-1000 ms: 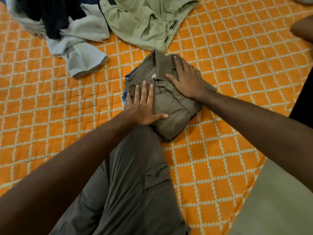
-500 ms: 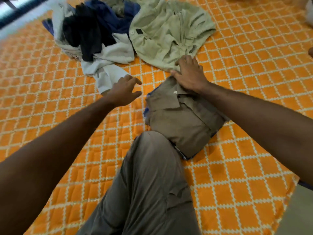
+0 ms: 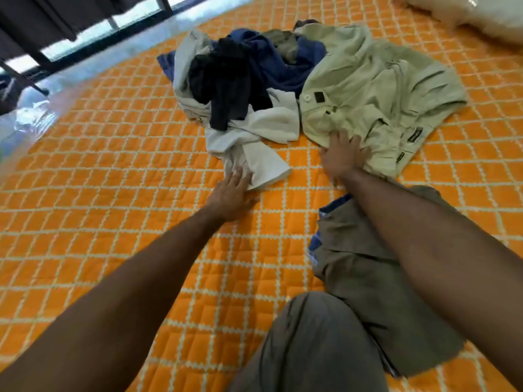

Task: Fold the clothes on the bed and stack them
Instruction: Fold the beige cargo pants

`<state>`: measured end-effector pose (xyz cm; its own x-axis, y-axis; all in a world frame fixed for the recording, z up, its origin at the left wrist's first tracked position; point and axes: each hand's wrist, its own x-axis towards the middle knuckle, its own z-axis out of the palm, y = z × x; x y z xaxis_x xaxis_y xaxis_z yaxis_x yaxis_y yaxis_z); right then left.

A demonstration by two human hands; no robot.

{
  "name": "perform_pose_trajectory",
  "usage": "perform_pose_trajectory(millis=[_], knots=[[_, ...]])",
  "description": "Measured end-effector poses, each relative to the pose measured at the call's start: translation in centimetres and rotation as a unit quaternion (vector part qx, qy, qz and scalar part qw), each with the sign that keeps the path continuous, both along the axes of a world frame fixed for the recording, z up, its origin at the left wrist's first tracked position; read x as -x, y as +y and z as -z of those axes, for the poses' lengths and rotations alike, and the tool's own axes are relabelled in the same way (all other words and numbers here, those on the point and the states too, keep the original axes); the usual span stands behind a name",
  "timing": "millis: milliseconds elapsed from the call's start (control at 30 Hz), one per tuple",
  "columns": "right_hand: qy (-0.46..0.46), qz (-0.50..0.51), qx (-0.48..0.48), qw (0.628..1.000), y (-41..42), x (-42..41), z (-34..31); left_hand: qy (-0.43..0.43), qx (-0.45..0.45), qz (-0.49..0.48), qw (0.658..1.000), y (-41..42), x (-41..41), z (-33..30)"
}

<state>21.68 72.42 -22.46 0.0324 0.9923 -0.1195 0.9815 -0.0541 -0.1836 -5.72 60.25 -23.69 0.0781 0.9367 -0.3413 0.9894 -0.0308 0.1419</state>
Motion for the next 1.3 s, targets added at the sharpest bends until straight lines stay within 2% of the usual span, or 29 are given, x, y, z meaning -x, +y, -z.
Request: perform_pose_trajectory(millis=[33, 100, 200, 300, 367, 467, 533, 633, 700, 767, 900, 967, 1067, 1133, 1200, 1300], knots=[[-0.015, 0.005, -0.038, 0.999, 0.5, 0.2, -0.1, -0.007, 0.003, 0.001, 1.0, 0.1, 0.5, 0.4], [0.006, 0.024, -0.045, 0.999, 2.2, -0.3, -0.5, -0.015, 0.009, 0.006, 1.0, 0.6, 0.9, 0.2], [0.151, 0.057, -0.005, 0.987, 3.7, -0.6, -2.9, -0.048, 0.052, -0.007, 0.997, 1.2, 0.8, -1.7], [0.322, 0.057, 0.002, 0.945, 3.2, 1.4, -7.1, -0.084, 0.086, -0.015, 0.993, 1.7, 0.7, -4.2], [0.393, 0.058, -0.02, 0.918, 3.0, 2.9, -10.8, -0.112, 0.085, -0.043, 0.989, 1.6, 0.5, -6.0], [0.482, 0.05, -0.048, 0.874, 2.6, 4.7, -17.1, -0.17, 0.036, -0.052, 0.983, 0.7, -0.2, -8.6], [0.552, 0.04, -0.075, 0.829, 1.4, 6.4, -22.7, -0.237, -0.011, -0.039, 0.971, -0.3, -0.7, -11.5], [0.644, -0.009, -0.11, 0.757, -1.7, 9.6, -31.1, -0.411, -0.047, -0.026, 0.91, -2.2, -1.3, -18.4], [0.673, -0.057, -0.131, 0.726, -3.6, 12.1, -35.9, -0.47, -0.107, 0.011, 0.876, -3.1, -1.1, -22.9], [0.69, -0.112, -0.132, 0.703, -6.7, 15.1, -40.4, -0.472, -0.205, 0.013, 0.857, -5.0, -0.3, -26.5], [0.719, -0.198, -0.119, 0.656, -13.2, 20.3, -46.0, -0.47, -0.368, -0.071, 0.799, -10.4, 3.8, -29.5], [0.74, -0.247, -0.092, 0.619, -16.5, 22.8, -48.2, -0.474, -0.402, -0.129, 0.773, -13.5, 7.2, -30.2], [0.751, -0.328, -0.066, 0.569, -20.7, 26.5, -51.7, -0.447, -0.441, -0.199, 0.752, -17.1, 12.3, -32.9], [0.756, -0.35, -0.08, 0.547, -23.0, 27.8, -54.2, -0.441, -0.487, -0.253, 0.71, -19.4, 15.0, -35.9], [0.776, -0.36, -0.085, 0.511, -24.8, 29.0, -57.0, -0.42, -0.546, -0.266, 0.674, -22.2, 17.9, -39.8], [0.785, -0.377, -0.057, 0.488, -26.2, 29.5, -59.6, -0.384, -0.607, -0.26, 0.645, -25.0, 20.5, -44.4]])
